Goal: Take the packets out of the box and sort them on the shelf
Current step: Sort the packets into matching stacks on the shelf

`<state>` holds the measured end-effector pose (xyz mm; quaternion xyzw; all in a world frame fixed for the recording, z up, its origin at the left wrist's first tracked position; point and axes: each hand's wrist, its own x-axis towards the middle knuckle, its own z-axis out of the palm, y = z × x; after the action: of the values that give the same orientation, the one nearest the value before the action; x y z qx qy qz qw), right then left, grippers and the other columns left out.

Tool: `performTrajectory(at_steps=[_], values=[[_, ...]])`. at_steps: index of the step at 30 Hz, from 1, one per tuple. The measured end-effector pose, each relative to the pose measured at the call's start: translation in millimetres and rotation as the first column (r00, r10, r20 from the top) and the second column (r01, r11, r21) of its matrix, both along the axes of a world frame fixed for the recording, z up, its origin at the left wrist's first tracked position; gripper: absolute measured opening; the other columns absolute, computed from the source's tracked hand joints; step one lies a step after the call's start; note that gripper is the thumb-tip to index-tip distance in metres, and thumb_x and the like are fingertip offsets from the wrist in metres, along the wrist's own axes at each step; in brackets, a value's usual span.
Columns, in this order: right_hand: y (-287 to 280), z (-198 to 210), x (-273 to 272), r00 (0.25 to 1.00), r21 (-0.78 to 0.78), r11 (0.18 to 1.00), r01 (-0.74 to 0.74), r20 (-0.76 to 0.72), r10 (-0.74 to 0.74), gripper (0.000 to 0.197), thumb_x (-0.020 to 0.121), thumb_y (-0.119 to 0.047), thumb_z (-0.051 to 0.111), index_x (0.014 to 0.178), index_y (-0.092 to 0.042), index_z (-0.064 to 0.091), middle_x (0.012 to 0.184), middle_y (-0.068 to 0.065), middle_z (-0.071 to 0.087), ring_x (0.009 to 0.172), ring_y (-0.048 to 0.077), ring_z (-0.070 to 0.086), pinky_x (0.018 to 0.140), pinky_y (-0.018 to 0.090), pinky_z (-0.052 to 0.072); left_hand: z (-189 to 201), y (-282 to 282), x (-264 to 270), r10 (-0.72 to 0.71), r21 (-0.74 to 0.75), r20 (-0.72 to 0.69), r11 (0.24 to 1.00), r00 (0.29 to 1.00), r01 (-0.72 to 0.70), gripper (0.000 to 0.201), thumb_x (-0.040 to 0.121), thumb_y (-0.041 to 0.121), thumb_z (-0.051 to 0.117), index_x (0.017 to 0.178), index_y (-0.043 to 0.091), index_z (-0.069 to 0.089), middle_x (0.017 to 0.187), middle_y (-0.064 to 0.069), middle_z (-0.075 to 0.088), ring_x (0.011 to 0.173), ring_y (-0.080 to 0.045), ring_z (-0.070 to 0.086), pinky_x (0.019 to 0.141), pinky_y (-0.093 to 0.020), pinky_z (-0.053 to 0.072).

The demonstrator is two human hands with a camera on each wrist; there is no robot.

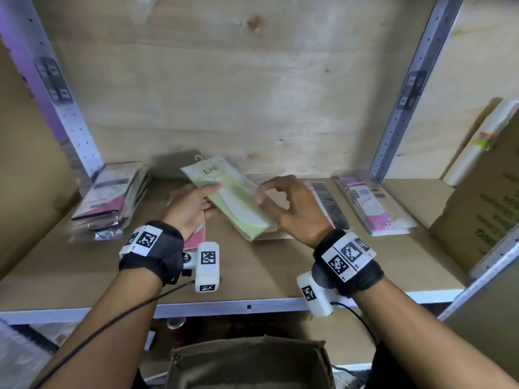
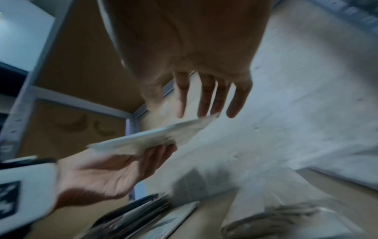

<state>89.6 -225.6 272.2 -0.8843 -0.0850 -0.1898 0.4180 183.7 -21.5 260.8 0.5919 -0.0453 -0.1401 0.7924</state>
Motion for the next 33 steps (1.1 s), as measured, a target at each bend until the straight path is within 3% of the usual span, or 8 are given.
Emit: performTrajectory(at_steps=[2,5,12,16,19,21,24,33], values=[[-16.3,-6.1,6.0,0.993,0.135,0.989,0.055,-0.108,-0.04,0.033,0.085,-0.042,0.071,0.111,-0.022,0.064,0.112,0.001,0.063,0.101,0.008,0.058,0.079,0.019,0.05,-4.2,-3.1,0.0,-0.069,0.023,0.006,0.997,0.998,0.069,0.023,0.095,0.007,0.06,0.118,0.007,0.063,0.104,-0.01,0.076,0.081,-0.017,0.075,0.061,-0.024,0.059],[-31.2,-24.7,12.5,0.909,0.42,0.906,-0.052,-0.356,0.217,0.036,0.087,-0.026,0.073,0.115,-0.007,0.061,0.113,0.017,0.07,0.103,0.031,0.066,0.085,0.031,0.051,-12.0,-5.8,-1.3,-0.181,0.063,0.005,0.982,0.984,0.18,0.023,0.094,0.007,0.062,0.116,0.009,0.066,0.109,-0.009,0.076,0.09,-0.019,0.076,0.066,-0.026,0.06],[-51.6,-62.7,1.3,0.839,0.567,0.789,-0.236,-0.29,0.46,0.036,0.09,-0.019,0.07,0.124,-0.009,0.062,0.12,0.015,0.069,0.114,0.042,0.062,0.104,0.056,0.043,-21.6,-15.1,12.5,0.028,0.131,0.026,0.991,0.999,-0.031,0.029,0.09,0.022,0.071,0.113,0.005,0.07,0.106,-0.011,0.077,0.1,-0.026,0.072,0.083,-0.033,0.056],[-65.7,-66.4,-10.4,0.838,0.547,0.793,-0.267,-0.274,0.472,0.03,0.093,-0.013,0.066,0.123,-0.011,0.064,0.12,0.011,0.07,0.11,0.026,0.067,0.095,0.033,0.053,-24.0,-15.4,18.8,0.046,0.229,0.063,0.972,0.997,-0.06,0.058,0.075,0.043,0.078,0.117,0.003,0.068,0.104,-0.01,0.077,0.105,-0.029,0.07,0.098,-0.043,0.05],[-74.5,-67.2,-15.5,0.839,0.54,0.801,-0.259,-0.285,0.464,0.028,0.093,-0.01,0.065,0.121,-0.003,0.064,0.115,0.013,0.072,0.101,0.019,0.069,0.091,0.026,0.054,-26.5,-23.0,18.7,0.058,0.318,0.129,0.943,0.99,-0.097,0.045,0.083,0.046,0.073,0.1,0.004,0.072,0.094,-0.008,0.079,0.096,-0.029,0.074,0.092,-0.041,0.053],[-78.2,-67.0,-19.5,0.832,0.544,0.806,-0.233,-0.317,0.455,0.025,0.095,-0.01,0.063,0.117,0.001,0.064,0.097,0.003,0.076,0.077,0.008,0.071,0.067,0.017,0.055,-29.0,-28.8,18.5,0.098,0.297,0.167,0.944,0.981,-0.145,0.036,0.087,0.041,0.072,0.094,0.005,0.073,0.092,-0.008,0.079,0.095,-0.029,0.074,0.092,-0.04,0.053],[-83.1,-68.7,-23.6,0.841,0.507,0.84,-0.194,-0.355,0.408,0.015,0.096,-0.02,0.062,0.105,-0.009,0.068,0.084,-0.006,0.073,0.058,0.004,0.061,0.043,0.021,0.047,-33.0,-35.7,19.7,0.152,0.267,0.162,0.945,0.975,-0.192,0.038,0.085,0.042,0.074,0.096,0.005,0.073,0.093,-0.006,0.079,0.097,-0.026,0.074,0.095,-0.039,0.052],[-96.1,-67.8,-23.2,0.904,0.595,0.801,-0.062,-0.307,0.297,0.028,0.095,-0.018,0.063,0.106,0.008,0.061,0.095,0.016,0.066,0.06,0.011,0.06,0.046,0.024,0.052,-39.9,-43.8,15.7,-0.192,0.145,-0.022,0.97,0.981,0.193,0.042,0.079,0.037,0.077,0.111,0.011,0.072,0.113,-0.012,0.075,0.098,-0.018,0.074,0.068,-0.021,0.059]])
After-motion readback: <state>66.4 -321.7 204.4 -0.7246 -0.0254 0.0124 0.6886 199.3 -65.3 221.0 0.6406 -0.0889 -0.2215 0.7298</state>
